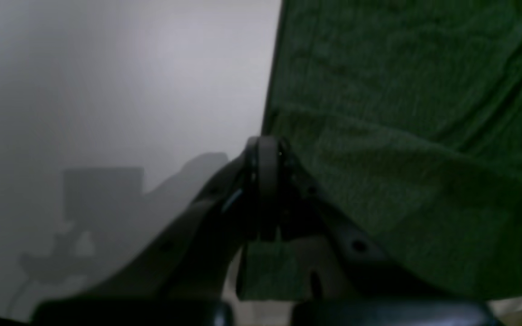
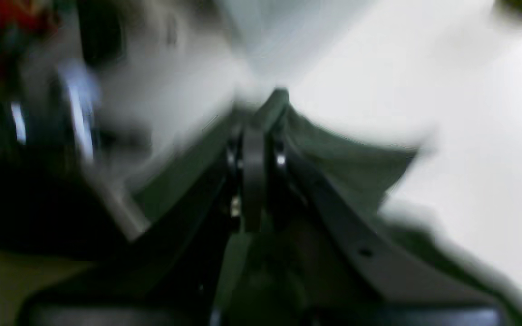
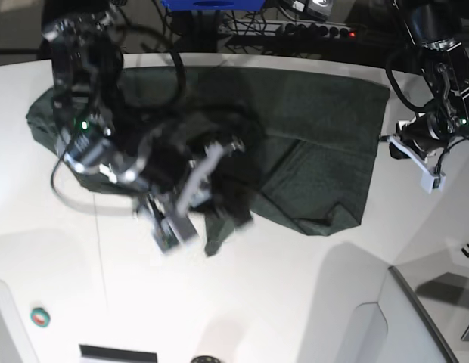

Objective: Layout the t-shirt on the table in an organized manner, then fold the t-shirt properly
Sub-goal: 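Lift the hem with the right gripper and fold it over the shirt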

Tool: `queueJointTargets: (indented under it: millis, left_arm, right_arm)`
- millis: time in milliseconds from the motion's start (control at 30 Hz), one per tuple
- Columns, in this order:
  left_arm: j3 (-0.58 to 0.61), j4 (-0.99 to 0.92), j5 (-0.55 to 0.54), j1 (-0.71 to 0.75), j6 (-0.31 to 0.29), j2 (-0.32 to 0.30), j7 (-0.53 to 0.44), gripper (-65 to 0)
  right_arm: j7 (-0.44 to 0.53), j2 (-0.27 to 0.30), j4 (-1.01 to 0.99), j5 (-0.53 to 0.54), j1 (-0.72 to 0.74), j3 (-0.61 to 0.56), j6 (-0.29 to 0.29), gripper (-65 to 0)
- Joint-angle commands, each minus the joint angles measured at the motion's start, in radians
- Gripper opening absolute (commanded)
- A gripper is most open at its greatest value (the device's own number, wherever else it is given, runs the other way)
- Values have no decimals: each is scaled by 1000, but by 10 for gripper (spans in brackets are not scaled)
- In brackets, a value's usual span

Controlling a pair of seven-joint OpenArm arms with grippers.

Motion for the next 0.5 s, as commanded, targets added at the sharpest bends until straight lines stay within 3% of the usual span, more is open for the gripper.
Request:
queueJointTargets:
  millis: [0, 167, 300, 367, 467]
  left_arm:
    - [-1, 13, -8, -15, -2, -17, -13, -650]
    - [7, 13, -8, -29, -2, -17, -13, -650]
    - [10, 11, -8, -48, -2, -13, -13, -650]
    - [10, 11, -8, -49, -2, -13, -13, -650]
    - [10, 11, -8, -51, -2, -13, -13, -650]
  right_arm:
    - [14, 7, 17, 39, -14, -9, 8, -650]
    - [14, 92, -6, 70, -125, -53, 8, -650]
    - [10, 128, -104, 62, -143, -53, 5, -645]
    - [-15, 148, -165, 62, -115, -52, 5, -572]
    - [-33, 208, -214, 62, -69, -49, -4, -404]
